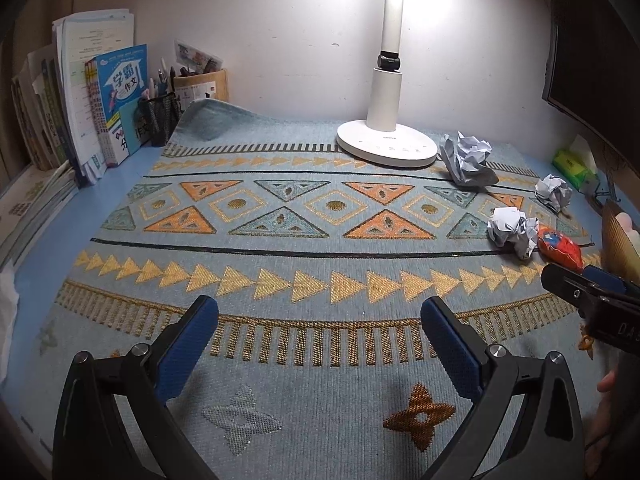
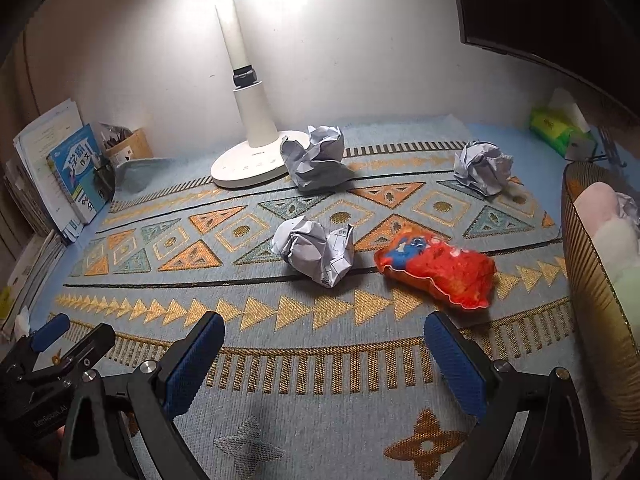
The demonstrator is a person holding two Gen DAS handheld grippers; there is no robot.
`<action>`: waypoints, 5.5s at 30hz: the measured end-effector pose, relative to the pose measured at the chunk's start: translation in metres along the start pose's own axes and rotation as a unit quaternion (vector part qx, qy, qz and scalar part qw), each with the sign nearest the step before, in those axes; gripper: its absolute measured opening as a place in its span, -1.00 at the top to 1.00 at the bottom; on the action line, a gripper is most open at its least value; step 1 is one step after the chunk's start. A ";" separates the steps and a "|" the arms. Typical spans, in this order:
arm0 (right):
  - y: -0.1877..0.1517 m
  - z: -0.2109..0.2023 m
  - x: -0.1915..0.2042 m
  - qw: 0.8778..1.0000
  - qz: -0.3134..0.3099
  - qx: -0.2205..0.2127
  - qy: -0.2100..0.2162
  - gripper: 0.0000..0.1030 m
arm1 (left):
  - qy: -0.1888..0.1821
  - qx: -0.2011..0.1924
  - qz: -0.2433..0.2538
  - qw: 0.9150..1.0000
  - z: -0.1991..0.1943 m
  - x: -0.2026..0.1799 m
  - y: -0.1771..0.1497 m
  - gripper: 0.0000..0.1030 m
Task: Organize objects
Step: 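Move both open tools back over the rug toward the paper balls, then grasp a paper ball with the left tool while the right tool grasps another paper ball, then lift the paper ball with the left tool while the right tool holds its paper ball, then carry both paper balls over the bowl and open both tools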
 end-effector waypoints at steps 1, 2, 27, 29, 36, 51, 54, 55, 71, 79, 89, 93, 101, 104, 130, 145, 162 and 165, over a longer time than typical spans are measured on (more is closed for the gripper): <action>0.000 0.000 -0.001 1.000 0.003 0.000 0.002 -0.94 | 0.000 0.001 0.001 1.000 0.000 0.000 0.000 -0.97; 0.001 0.000 -0.002 1.000 0.005 0.001 0.003 -0.94 | 0.000 0.002 0.001 1.000 0.001 0.000 0.000 -0.97; 0.146 0.119 -0.014 0.991 0.034 0.099 0.083 -0.66 | -0.214 0.040 0.133 0.967 0.073 -0.139 0.056 -0.83; 0.145 0.137 -0.011 0.987 0.024 0.127 0.101 -0.66 | -0.226 0.060 0.114 0.966 0.086 -0.139 0.059 -0.82; 0.134 0.163 -0.007 0.979 0.029 0.138 0.147 0.12 | -0.249 0.107 0.100 0.957 0.104 -0.144 0.054 -0.71; 0.106 0.035 -0.006 0.984 0.043 0.046 0.166 0.14 | -0.255 0.076 0.088 0.960 0.059 -0.128 0.036 0.22; 0.069 0.002 0.004 0.982 0.037 0.042 0.179 0.13 | -0.202 0.056 0.091 0.973 0.032 -0.099 0.022 0.22; 0.056 -0.004 0.009 0.982 0.034 0.045 0.181 0.13 | -0.182 0.047 0.091 0.978 0.021 -0.087 0.016 0.22; -0.024 0.010 0.041 0.989 -0.052 0.080 0.110 -0.52 | -0.056 -0.010 0.022 0.998 -0.014 0.020 -0.006 0.21; -0.026 0.002 0.053 0.991 -0.086 0.053 0.087 -0.54 | -0.049 -0.022 0.052 0.997 -0.016 0.012 -0.009 0.18; -0.034 0.010 0.070 0.987 -0.136 0.064 0.064 -0.01 | -0.081 0.010 0.065 0.995 -0.010 0.006 -0.012 0.04; -0.033 0.005 0.069 0.987 -0.130 0.050 0.074 0.06 | -0.111 0.054 0.073 0.990 0.001 0.001 -0.017 -0.30; -0.034 -0.001 0.073 0.987 -0.136 0.041 0.081 0.06 | -0.140 0.036 -0.002 0.990 -0.002 0.024 -0.012 -0.52; -0.034 0.000 0.071 0.987 -0.131 0.045 0.085 0.06 | -0.161 0.058 -0.050 0.984 0.006 0.040 -0.012 -0.52; -0.028 -0.009 0.065 0.988 -0.124 0.013 0.091 0.06 | -0.071 0.052 0.062 0.994 0.000 0.013 -0.021 0.18; 0.034 -0.141 -0.069 0.996 -0.025 -0.083 0.002 0.06 | -0.182 -0.056 0.114 0.975 -0.081 -0.116 0.027 0.19; 0.057 -0.156 -0.257 0.982 0.120 -0.070 -0.125 -0.40 | -0.286 -0.068 0.184 0.938 -0.075 -0.343 0.033 -0.04; 0.051 -0.155 -0.260 0.984 0.128 -0.068 -0.105 -0.40 | -0.286 -0.060 0.176 0.940 -0.069 -0.348 0.031 -0.58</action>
Point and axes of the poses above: each gripper's, at about its wrist camera, not at the fingertips, and z roughly the way its jaws point, x to its left, y to its top, the point moved 5 cm from there along z, roughly the way its jaws point, and after that the axes turned 2 degrees about -y, right-handed, at the moved point
